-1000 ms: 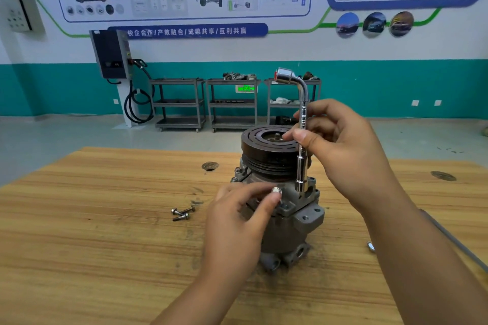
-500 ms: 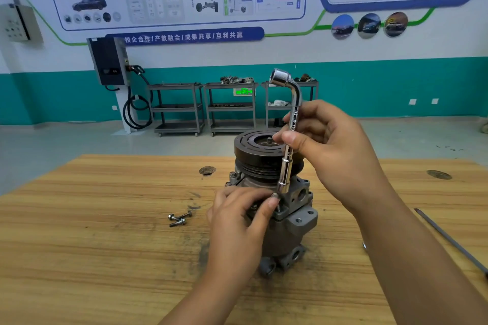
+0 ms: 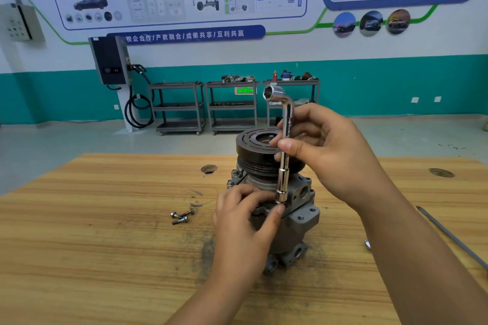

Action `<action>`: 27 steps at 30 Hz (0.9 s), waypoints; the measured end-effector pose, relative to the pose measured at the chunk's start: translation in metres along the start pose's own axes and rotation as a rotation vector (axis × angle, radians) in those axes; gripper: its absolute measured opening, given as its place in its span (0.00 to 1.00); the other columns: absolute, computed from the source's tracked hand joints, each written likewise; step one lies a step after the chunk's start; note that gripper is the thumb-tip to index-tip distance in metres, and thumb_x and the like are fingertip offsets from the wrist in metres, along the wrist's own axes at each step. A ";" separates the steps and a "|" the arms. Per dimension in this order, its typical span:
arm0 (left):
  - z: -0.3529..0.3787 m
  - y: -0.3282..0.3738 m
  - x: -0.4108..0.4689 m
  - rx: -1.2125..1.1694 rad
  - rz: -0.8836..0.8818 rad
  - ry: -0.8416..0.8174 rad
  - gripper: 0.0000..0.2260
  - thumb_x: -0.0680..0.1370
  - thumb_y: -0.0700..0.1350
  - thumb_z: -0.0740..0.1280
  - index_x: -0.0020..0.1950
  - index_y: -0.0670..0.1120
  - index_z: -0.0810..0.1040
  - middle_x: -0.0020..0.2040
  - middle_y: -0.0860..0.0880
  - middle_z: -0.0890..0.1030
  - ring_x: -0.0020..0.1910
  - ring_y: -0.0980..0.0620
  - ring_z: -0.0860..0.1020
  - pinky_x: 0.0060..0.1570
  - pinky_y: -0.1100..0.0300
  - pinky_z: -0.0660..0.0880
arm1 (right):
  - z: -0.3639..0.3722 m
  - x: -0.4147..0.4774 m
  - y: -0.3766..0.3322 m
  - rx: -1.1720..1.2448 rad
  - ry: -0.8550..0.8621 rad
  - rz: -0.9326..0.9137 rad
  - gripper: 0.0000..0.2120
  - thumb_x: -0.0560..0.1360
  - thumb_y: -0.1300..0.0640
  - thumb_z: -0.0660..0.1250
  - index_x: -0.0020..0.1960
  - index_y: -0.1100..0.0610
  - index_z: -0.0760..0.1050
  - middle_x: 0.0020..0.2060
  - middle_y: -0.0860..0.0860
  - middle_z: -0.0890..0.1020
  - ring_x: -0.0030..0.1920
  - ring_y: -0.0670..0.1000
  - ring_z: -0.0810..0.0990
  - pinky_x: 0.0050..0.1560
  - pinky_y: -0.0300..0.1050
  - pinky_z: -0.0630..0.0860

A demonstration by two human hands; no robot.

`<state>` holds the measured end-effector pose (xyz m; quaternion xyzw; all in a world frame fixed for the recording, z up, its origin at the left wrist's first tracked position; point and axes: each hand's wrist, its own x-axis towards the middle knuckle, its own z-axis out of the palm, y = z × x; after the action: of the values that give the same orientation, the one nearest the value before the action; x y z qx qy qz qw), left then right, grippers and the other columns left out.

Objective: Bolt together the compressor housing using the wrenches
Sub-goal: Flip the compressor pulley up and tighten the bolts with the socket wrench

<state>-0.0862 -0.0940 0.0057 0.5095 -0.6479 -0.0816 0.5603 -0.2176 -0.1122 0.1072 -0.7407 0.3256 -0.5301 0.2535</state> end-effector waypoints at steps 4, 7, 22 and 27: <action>0.001 -0.001 0.000 -0.024 -0.020 0.011 0.11 0.71 0.48 0.73 0.42 0.64 0.75 0.47 0.62 0.74 0.55 0.62 0.68 0.56 0.54 0.67 | 0.000 0.001 0.002 -0.061 0.033 -0.021 0.11 0.71 0.61 0.72 0.43 0.47 0.74 0.38 0.47 0.83 0.38 0.41 0.81 0.46 0.47 0.78; 0.001 0.000 0.000 -0.042 -0.043 0.006 0.12 0.70 0.48 0.73 0.42 0.65 0.75 0.47 0.62 0.74 0.55 0.61 0.68 0.57 0.53 0.67 | -0.001 0.001 0.002 -0.108 0.044 -0.019 0.10 0.70 0.58 0.73 0.42 0.46 0.73 0.37 0.43 0.82 0.36 0.39 0.78 0.44 0.43 0.75; -0.001 0.002 -0.001 -0.107 -0.047 0.017 0.01 0.68 0.58 0.66 0.39 0.64 0.77 0.47 0.62 0.75 0.54 0.61 0.71 0.57 0.48 0.68 | -0.010 0.002 0.008 -0.033 -0.171 0.044 0.11 0.78 0.64 0.62 0.49 0.49 0.75 0.42 0.43 0.85 0.48 0.39 0.81 0.48 0.35 0.73; -0.007 0.004 0.006 -0.214 -0.029 0.075 0.11 0.71 0.58 0.60 0.43 0.58 0.80 0.47 0.61 0.77 0.52 0.57 0.75 0.55 0.45 0.70 | -0.007 0.003 0.009 -0.028 -0.122 0.020 0.09 0.75 0.64 0.66 0.46 0.49 0.76 0.41 0.43 0.85 0.45 0.39 0.82 0.45 0.29 0.74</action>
<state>-0.0817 -0.0931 0.0145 0.4586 -0.6067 -0.1393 0.6342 -0.2254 -0.1202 0.1045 -0.7720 0.3242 -0.4767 0.2676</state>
